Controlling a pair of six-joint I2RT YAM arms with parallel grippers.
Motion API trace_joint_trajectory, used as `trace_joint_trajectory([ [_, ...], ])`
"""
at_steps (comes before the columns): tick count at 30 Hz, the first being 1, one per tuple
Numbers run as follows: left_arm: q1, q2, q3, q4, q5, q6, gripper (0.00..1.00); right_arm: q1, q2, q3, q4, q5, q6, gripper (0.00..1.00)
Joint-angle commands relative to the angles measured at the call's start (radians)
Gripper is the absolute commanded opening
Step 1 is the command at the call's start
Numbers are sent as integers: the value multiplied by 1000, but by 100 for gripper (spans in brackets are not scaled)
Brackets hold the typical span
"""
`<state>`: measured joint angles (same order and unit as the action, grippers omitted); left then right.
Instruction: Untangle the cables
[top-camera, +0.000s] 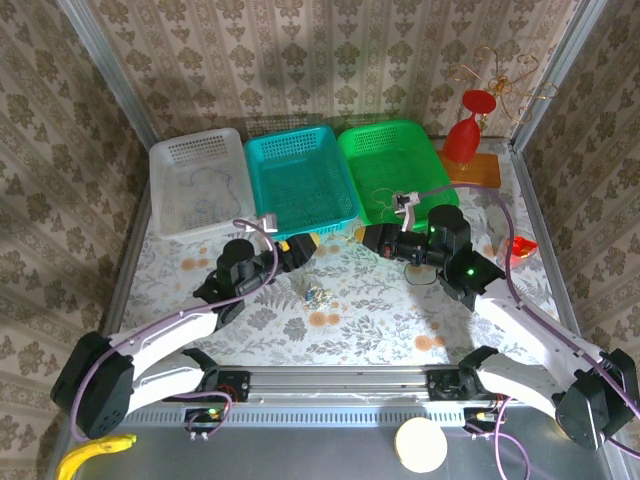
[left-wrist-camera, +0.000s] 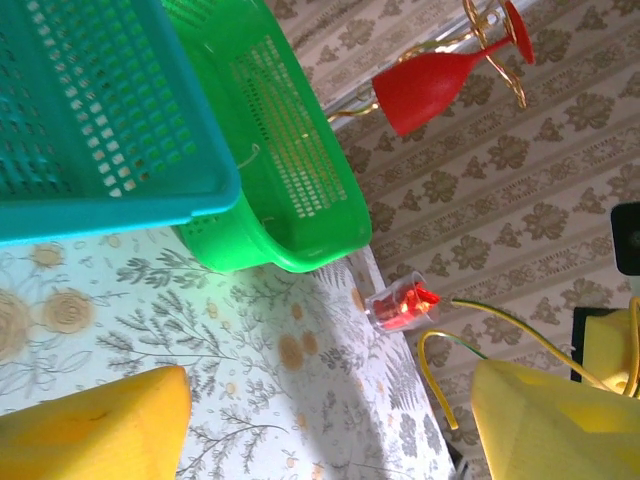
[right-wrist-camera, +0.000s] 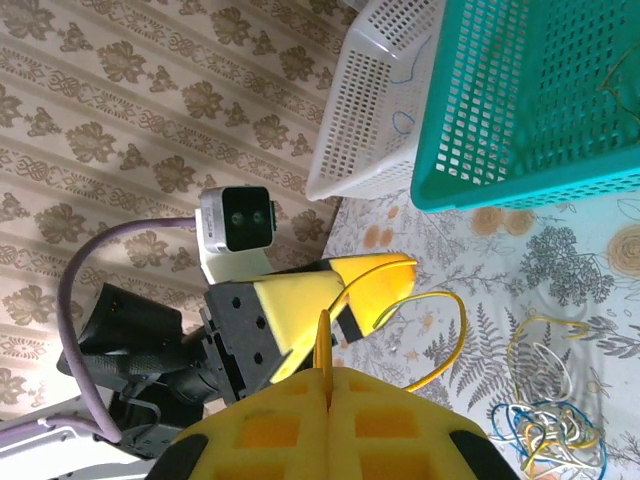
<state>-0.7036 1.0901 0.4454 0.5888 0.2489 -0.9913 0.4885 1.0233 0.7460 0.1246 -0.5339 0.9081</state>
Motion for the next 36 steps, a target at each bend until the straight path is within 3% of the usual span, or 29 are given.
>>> trace_joint_trajectory([
  [1, -15, 30, 47, 121, 23, -37, 73, -5, 7, -7, 58, -29, 35, 0],
  [12, -23, -40, 70, 27, -6, -13, 73, -4, 12, 1, -25, 22, -33, 0],
  [19, -63, -61, 62, -25, -43, 27, 72, -4, 38, -7, 35, 25, 14, 0],
  [25, -61, -34, 27, 3, -64, 51, 61, -4, 61, -20, 114, -3, 79, 0],
  [36, -51, 35, 33, 61, -39, 68, 54, 5, 76, -31, 159, -13, 116, 0],
])
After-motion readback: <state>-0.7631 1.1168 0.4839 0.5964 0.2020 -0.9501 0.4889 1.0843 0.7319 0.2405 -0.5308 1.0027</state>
